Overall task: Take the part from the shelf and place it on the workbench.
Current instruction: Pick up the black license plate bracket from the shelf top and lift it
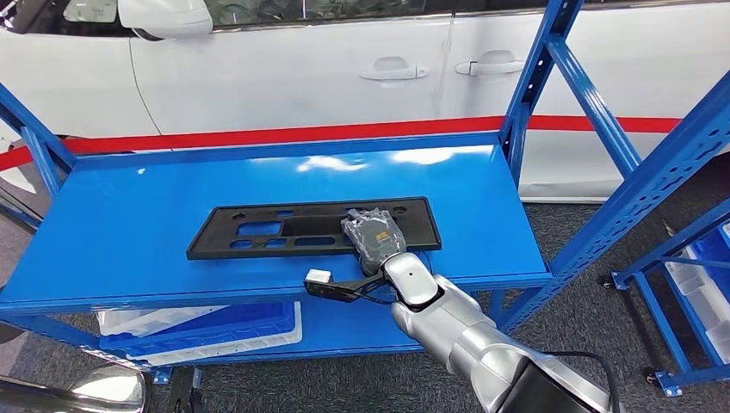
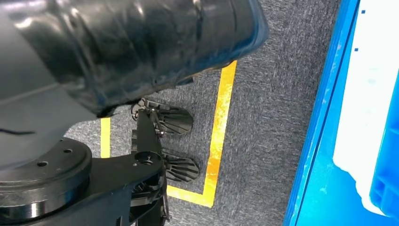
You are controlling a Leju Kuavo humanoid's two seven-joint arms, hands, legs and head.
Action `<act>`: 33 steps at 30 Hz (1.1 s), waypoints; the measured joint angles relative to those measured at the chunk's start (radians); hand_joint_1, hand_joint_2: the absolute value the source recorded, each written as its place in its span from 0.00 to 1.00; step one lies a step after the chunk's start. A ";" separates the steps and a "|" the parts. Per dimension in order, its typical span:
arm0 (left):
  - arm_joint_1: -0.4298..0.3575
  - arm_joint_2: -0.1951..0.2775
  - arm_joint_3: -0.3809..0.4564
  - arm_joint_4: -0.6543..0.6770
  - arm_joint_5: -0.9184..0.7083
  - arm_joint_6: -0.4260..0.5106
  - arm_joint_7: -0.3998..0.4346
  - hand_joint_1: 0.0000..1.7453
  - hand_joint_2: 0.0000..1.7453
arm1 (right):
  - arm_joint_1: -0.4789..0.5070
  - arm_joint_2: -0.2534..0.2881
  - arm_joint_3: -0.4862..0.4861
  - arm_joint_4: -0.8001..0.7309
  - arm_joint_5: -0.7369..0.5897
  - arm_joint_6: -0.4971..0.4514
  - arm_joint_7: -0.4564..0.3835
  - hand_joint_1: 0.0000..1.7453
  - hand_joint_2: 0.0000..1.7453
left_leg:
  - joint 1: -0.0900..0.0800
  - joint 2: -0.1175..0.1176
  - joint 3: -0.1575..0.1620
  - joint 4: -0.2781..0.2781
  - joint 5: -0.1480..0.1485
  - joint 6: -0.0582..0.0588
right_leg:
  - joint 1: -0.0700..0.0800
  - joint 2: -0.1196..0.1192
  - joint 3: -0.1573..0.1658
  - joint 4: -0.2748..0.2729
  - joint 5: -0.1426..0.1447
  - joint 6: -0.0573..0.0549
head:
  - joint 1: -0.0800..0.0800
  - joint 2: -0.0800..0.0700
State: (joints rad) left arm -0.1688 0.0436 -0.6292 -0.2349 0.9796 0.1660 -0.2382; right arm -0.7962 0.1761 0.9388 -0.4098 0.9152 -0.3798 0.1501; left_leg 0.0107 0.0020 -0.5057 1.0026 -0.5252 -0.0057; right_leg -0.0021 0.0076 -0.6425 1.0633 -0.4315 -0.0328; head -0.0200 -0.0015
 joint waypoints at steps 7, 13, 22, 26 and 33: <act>0.000 0.000 -0.002 0.003 -0.002 0.002 -0.007 0.00 0.00 | 0.001 0.000 -0.005 0.003 0.004 -0.014 -0.014 1.00 1.00 | 0.000 0.000 0.000 0.000 0.000 0.000 | 0.000 0.000 0.000 0.000 0.000 0.000 | 0.000 0.000; 0.002 0.000 -0.002 0.004 -0.023 0.003 -0.072 0.00 0.00 | 0.013 -0.004 -0.013 0.003 -0.028 -0.106 -0.075 1.00 1.00 | 0.000 0.000 0.000 0.000 0.000 0.000 | 0.000 0.000 0.000 0.000 0.000 0.000 | 0.000 0.000; 0.012 0.000 -0.002 0.005 -0.032 0.021 -0.142 0.00 0.00 | 0.037 -0.017 -0.067 -0.036 -0.135 -0.244 -0.212 1.00 1.00 | 0.000 0.001 0.000 0.000 0.000 0.000 | 0.000 0.001 0.000 0.000 0.000 0.000 | 0.000 0.000; 0.020 0.000 -0.002 0.005 -0.023 0.022 -0.169 0.00 0.00 | 0.051 -0.024 -0.108 -0.107 -0.207 -0.290 -0.285 1.00 1.00 | 0.000 0.002 0.000 0.000 0.000 0.000 | 0.000 0.002 -0.001 0.000 0.000 0.000 | 0.000 0.000; 0.052 -0.001 -0.002 0.005 0.007 0.045 -0.184 0.00 0.00 | 0.116 -0.059 -0.192 -0.407 -0.370 -0.304 -0.368 1.00 1.00 | 0.000 0.002 -0.001 0.000 -0.001 0.000 | 0.000 0.003 -0.001 0.000 0.000 0.000 | 0.000 0.000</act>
State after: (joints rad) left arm -0.1170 0.0428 -0.6317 -0.2296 0.9865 0.2111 -0.4221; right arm -0.6804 0.1169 0.7469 -0.8169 0.5453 -0.6840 -0.2175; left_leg 0.0107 0.0044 -0.5062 1.0029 -0.5258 -0.0057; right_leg -0.0021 0.0101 -0.6440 1.0632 -0.4316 -0.0328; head -0.0201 -0.0015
